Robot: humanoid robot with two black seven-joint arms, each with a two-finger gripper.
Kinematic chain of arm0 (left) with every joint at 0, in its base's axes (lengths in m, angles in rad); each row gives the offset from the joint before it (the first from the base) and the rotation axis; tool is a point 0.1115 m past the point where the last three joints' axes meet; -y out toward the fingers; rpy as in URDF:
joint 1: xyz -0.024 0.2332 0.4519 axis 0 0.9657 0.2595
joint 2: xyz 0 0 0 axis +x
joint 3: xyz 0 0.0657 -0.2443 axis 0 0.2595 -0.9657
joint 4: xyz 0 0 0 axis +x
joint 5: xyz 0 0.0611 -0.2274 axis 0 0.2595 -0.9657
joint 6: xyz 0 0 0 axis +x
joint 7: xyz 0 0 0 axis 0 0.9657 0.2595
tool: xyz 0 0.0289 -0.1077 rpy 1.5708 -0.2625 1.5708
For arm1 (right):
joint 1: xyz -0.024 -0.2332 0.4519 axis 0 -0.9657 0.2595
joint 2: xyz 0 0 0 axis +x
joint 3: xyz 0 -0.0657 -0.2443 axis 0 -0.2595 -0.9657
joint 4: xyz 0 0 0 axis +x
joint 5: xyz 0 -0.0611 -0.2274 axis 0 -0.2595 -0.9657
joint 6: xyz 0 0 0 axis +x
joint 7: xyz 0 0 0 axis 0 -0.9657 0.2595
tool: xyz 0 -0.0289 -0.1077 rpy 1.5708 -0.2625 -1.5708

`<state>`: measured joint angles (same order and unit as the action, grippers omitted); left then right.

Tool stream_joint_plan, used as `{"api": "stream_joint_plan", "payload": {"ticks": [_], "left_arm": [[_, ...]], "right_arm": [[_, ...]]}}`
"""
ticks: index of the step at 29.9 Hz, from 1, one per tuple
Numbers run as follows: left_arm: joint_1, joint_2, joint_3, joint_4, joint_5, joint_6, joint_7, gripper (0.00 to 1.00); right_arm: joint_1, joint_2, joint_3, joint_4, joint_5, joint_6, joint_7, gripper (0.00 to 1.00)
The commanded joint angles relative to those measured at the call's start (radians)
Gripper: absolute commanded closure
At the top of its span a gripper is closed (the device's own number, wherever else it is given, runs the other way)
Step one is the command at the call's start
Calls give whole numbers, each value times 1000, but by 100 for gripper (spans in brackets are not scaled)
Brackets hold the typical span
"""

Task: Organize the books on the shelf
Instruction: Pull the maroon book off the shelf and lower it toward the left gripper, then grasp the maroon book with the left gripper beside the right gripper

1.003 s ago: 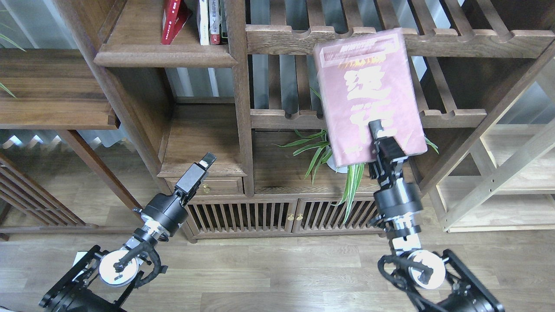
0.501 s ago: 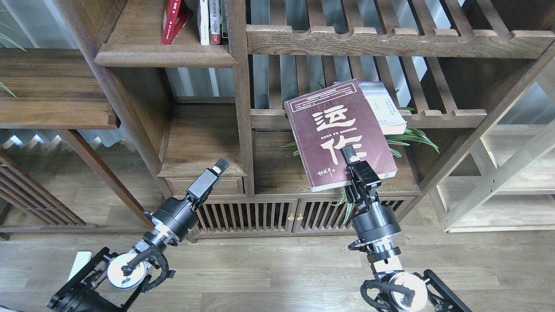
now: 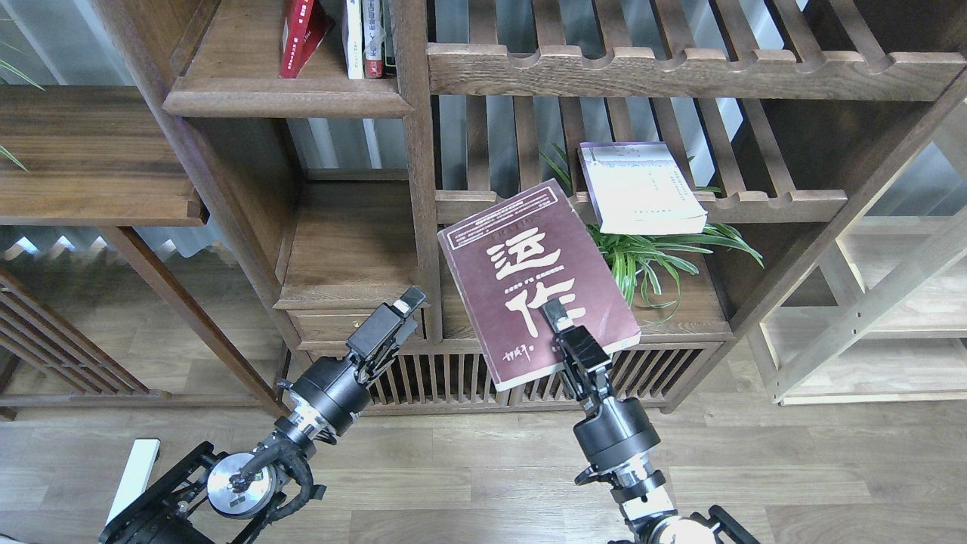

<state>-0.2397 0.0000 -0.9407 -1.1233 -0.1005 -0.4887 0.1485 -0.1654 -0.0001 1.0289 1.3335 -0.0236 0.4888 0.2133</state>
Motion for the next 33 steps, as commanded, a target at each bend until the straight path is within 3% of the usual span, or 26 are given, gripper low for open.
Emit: {"api": "stream_joint_plan", "payload": {"ticks": [1, 9, 13, 14, 18, 22, 24, 33], "left_arm": [[0, 0, 20, -26, -30, 0, 3, 8], [16, 0, 66, -47, -56, 0, 6, 12], [22, 0, 80, -47, -61, 0, 49, 17], [22, 0, 80, -47, -70, 0, 55, 20], [20, 0, 80, -47, -151, 0, 85, 47], [19, 0, 82, -47, -174, 0, 109, 59], [20, 0, 80, -47, -176, 0, 109, 73], [22, 37, 82, -50, -176, 0, 111, 81]], "right_arm": [[-5, 0, -41, 0, -19, 0, 0, 75], [-3, 0, -70, 0, -36, 0, 0, 75], [0, 0, -73, 0, -38, 0, 0, 75], [0, 0, -75, 0, -38, 0, 0, 75], [0, 0, -75, 0, -38, 0, 0, 75], [1, 0, -75, 0, -36, 0, 0, 75], [1, 0, -76, 0, -38, 0, 0, 75], [0, 0, -78, 0, -38, 0, 0, 75]]}}
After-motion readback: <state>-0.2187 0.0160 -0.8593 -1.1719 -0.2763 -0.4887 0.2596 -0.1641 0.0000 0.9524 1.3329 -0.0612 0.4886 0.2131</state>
